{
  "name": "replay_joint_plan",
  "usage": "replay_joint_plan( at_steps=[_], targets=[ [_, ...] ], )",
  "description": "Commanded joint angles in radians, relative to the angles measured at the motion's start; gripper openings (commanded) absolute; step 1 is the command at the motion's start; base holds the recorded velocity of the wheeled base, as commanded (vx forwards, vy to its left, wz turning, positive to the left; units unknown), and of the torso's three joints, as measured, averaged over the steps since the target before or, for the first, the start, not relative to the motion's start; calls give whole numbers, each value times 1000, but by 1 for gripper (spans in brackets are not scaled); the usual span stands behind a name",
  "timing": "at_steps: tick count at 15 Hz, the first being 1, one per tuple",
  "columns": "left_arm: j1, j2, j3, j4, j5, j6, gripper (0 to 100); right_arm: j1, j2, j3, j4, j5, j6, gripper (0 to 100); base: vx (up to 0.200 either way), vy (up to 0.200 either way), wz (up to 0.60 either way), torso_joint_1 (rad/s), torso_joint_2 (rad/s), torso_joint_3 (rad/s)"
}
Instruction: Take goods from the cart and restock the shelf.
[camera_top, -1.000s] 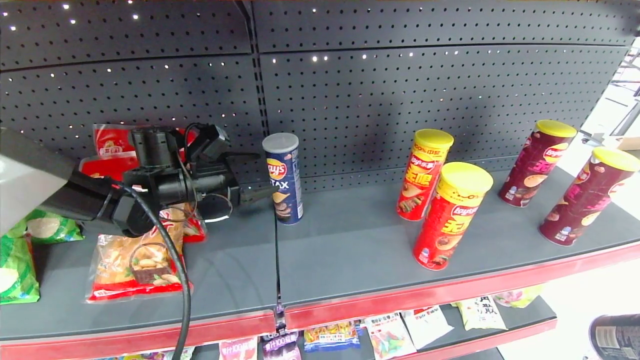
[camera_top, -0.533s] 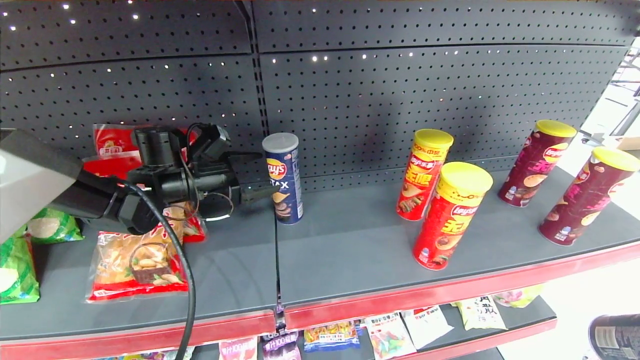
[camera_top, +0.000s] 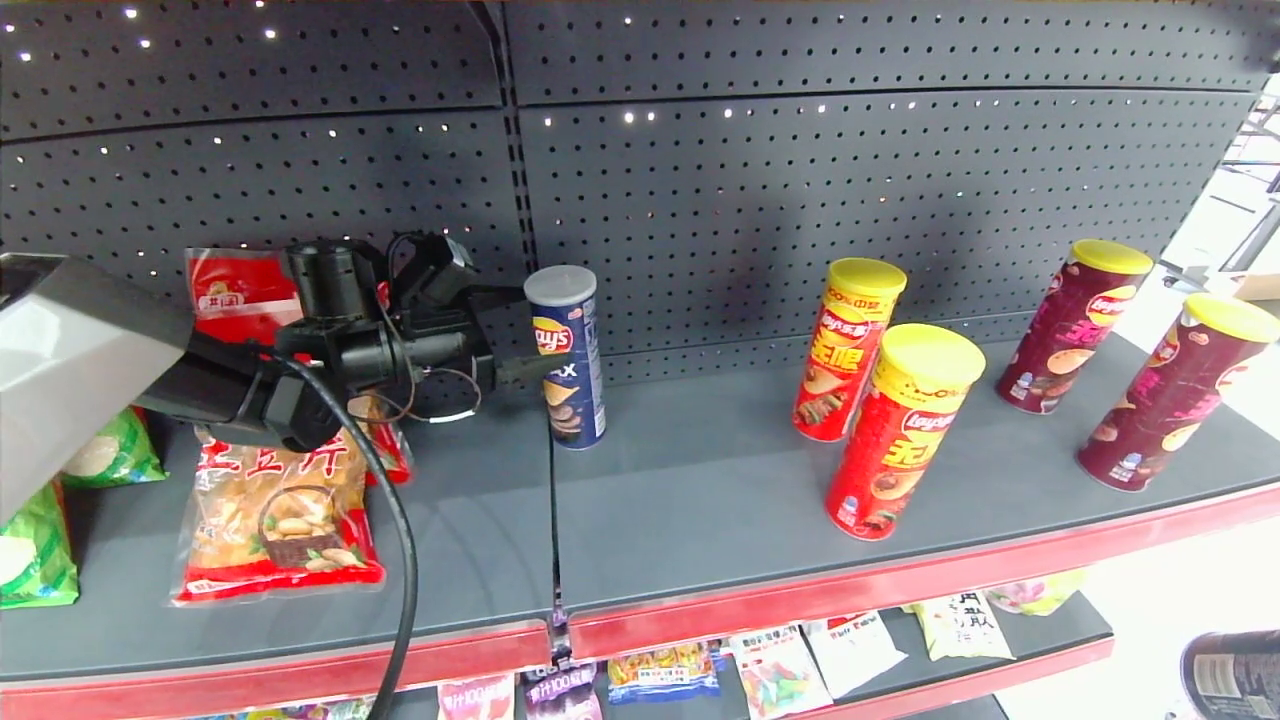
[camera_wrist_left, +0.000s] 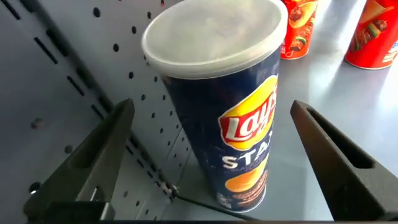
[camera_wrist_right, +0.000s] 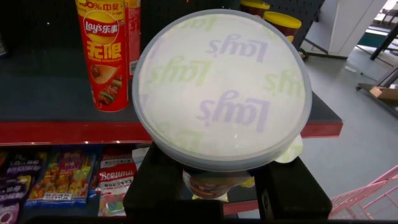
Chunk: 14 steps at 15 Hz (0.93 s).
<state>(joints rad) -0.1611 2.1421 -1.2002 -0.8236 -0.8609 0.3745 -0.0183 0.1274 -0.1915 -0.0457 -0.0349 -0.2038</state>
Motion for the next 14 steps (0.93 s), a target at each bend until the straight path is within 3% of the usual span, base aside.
replay_joint_plan(
  at_steps=[1, 14],
  targets=[
    [-8, 1, -1, -2, 0, 0, 100, 0, 1, -2, 0, 0, 0, 0, 0, 0, 0, 0, 0, 0],
    [-52, 50, -52, -3, 26, 0, 100, 0, 1, -6, 0, -13, -2, 0, 0, 0, 0, 0, 0, 0]
  ],
)
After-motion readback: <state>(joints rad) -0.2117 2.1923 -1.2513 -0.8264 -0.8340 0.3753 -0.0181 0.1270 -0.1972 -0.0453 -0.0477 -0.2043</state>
